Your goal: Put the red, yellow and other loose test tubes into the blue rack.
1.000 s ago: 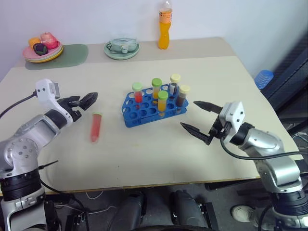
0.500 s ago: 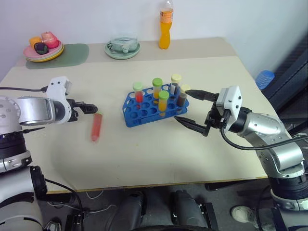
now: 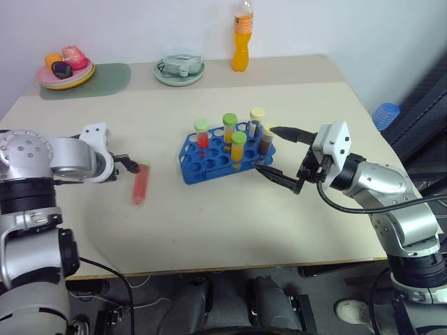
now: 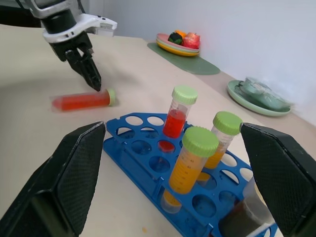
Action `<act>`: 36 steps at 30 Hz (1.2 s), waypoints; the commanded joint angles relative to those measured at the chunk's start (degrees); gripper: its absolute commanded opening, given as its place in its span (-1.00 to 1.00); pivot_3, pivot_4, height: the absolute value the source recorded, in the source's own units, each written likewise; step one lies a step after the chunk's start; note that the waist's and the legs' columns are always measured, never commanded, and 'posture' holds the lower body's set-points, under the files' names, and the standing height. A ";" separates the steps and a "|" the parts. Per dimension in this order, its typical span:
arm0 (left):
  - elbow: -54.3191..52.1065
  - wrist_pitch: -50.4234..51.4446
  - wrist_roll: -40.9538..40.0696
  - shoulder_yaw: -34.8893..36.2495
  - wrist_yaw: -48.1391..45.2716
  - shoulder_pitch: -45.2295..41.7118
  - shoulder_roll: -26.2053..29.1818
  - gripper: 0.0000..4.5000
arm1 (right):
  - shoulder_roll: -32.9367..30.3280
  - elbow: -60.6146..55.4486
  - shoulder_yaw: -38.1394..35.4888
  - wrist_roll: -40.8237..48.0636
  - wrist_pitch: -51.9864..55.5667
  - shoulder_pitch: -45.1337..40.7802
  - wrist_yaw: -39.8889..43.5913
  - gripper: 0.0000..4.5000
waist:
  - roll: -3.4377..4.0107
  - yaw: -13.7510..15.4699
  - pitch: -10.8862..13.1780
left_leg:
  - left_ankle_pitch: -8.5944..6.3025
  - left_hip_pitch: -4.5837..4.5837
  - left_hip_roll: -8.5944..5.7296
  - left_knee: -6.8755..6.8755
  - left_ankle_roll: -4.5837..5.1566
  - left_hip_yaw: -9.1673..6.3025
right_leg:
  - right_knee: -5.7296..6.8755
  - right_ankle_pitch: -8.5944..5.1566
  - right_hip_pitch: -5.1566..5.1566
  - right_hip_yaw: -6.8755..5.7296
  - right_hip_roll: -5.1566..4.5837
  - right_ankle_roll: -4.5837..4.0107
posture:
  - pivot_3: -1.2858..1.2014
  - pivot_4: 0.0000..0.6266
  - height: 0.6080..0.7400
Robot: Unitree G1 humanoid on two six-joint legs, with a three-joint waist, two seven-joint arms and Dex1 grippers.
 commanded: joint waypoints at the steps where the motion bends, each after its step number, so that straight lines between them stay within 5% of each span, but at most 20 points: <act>1: 1.64 0.47 1.56 2.59 4.65 -1.70 -3.04 1.00 | 0.27 -2.31 -1.02 0.09 0.36 -0.54 -0.93 0.97 | -0.01 0.34 0.00 | 0.00 0.00 0.00 0.00 0.00 0.01 | 0.00 0.00 0.00 0.00 0.00 0.00 | 0.03 -0.52 1.00; 14: 4.95 0.47 8.53 10.96 13.79 -3.05 -9.45 1.00 | 0.78 -2.08 -1.02 0.02 0.19 -0.26 -1.78 0.97 | -0.04 0.34 -0.02 | 0.01 -0.01 0.00 0.01 -0.02 0.07 | 0.06 0.00 -0.05 0.03 0.01 0.01 | 0.03 -0.52 1.00; 17: 3.80 0.47 9.88 10.11 12.92 -3.42 -9.38 0.63 | 0.85 -1.88 -0.98 0.02 0.02 -0.32 -1.70 1.00 | -0.04 0.25 -0.02 | 0.02 0.00 0.01 0.01 -0.03 0.07 | 0.08 0.00 -0.05 0.03 0.02 0.01 | 0.03 -0.52 1.00; 23: 3.63 0.47 11.79 12.01 12.40 -2.79 -10.10 -0.63 | 0.70 -1.25 -1.02 -0.03 -0.33 -0.58 -1.18 1.00 | -0.05 0.60 -0.03 | 0.02 -0.01 -0.01 0.04 -0.03 0.07 | 0.08 0.00 -0.05 0.03 0.00 0.01 | 0.03 -0.52 1.00; 27: -2.99 0.47 9.49 10.81 9.35 1.04 -9.27 -0.66 | 0.70 -0.08 -0.72 -0.74 -1.39 -0.43 -0.51 1.00 | -0.05 0.52 -0.03 | 0.01 -0.02 -0.01 0.03 -0.02 0.09 | 0.08 0.01 -0.05 0.03 -0.02 0.01 | 0.03 -0.52 1.00; 32: -23.05 -6.45 7.36 7.19 -14.03 10.81 -4.44 -0.66 | 0.99 0.91 -0.61 -1.39 -2.30 -0.51 0.15 1.00 | -0.05 -0.02 -0.03 | 0.02 -0.01 0.01 0.02 -0.03 0.09 | 0.11 0.00 -0.07 0.04 0.00 0.00 | 0.03 -0.52 1.00; 34: -27.61 -16.40 0.07 14.00 -32.66 15.43 -8.39 -0.66 | 1.15 1.18 -0.57 -1.74 -2.51 -0.69 0.24 1.00 | -0.02 0.09 -0.04 | 0.02 -0.01 0.02 -0.01 -0.04 0.15 | 0.11 0.00 -0.10 0.09 -0.01 -0.01 | 0.03 -0.52 1.00; 36: -33.65 -30.95 7.38 10.68 -48.39 21.70 -5.80 -0.66 | 1.13 1.30 -0.83 -1.82 -2.55 -0.73 0.32 1.00 | -0.03 0.41 -0.04 | 0.02 -0.02 0.03 0.01 -0.04 0.16 | 0.05 0.00 -0.07 0.07 -0.02 -0.02 | 0.03 -0.52 1.00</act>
